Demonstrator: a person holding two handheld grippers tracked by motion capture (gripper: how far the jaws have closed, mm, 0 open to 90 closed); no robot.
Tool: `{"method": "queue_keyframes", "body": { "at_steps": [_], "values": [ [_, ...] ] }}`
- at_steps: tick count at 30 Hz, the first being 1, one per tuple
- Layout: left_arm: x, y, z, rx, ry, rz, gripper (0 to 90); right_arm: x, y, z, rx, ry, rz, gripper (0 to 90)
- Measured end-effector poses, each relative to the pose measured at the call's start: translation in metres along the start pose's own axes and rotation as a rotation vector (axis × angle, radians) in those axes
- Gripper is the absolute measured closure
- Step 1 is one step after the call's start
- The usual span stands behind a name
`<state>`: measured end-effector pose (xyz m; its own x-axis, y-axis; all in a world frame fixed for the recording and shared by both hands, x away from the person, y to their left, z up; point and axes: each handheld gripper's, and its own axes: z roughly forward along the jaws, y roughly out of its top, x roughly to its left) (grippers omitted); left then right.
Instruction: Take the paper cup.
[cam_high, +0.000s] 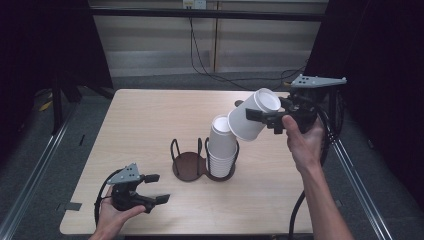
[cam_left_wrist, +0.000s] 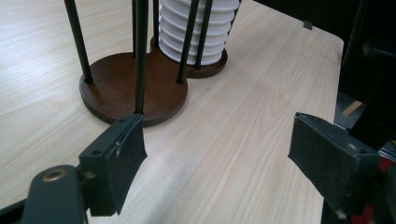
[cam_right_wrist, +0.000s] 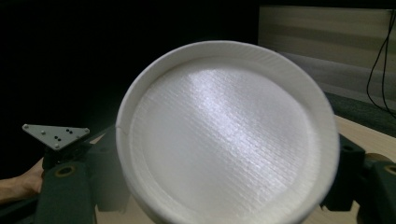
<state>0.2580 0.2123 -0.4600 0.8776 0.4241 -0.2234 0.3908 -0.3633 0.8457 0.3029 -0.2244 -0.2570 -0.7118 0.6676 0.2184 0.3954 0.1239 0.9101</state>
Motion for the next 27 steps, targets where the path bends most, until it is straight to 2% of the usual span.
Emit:
{"method": "queue_keyframes", "body": {
  "at_steps": [4, 7, 13, 19, 23, 25, 26, 27],
  "values": [
    [-0.001, 0.001, 0.0, -0.005, -0.009, -0.007, 18.0, -0.004, -0.006, -0.014, -0.005, -0.023, 0.008, 22.8],
    [-0.005, 0.004, 0.001, -0.009, -0.018, -0.012, 17.5, -0.006, -0.009, -0.016, 0.001, -0.032, 0.008, 22.8],
    [-0.016, 0.011, 0.007, -0.012, -0.03, 0.016, 17.3, -0.009, -0.025, -0.018, 0.021, -0.029, 0.015, 22.9],
    [-0.02, 0.019, 0.014, -0.011, -0.032, 0.037, 17.3, -0.007, -0.041, -0.016, 0.046, -0.036, 0.013, 23.0],
    [-0.019, 0.026, 0.016, -0.051, -0.024, 0.047, 17.9, -0.004, -0.054, -0.013, 0.065, -0.023, 0.02, 23.0],
    [-0.018, 0.028, 0.019, -0.052, -0.044, 0.039, 19.0, -0.002, -0.061, -0.01, 0.076, -0.015, 0.026, 23.0],
    [-0.019, 0.029, 0.021, -0.045, -0.051, 0.05, 19.8, -0.003, -0.065, -0.008, 0.087, -0.004, 0.038, 23.0],
    [-0.02, 0.03, 0.023, -0.041, -0.041, 0.06, 20.2, -0.003, -0.07, -0.006, 0.092, -0.004, 0.045, 23.1]
  ]
}}
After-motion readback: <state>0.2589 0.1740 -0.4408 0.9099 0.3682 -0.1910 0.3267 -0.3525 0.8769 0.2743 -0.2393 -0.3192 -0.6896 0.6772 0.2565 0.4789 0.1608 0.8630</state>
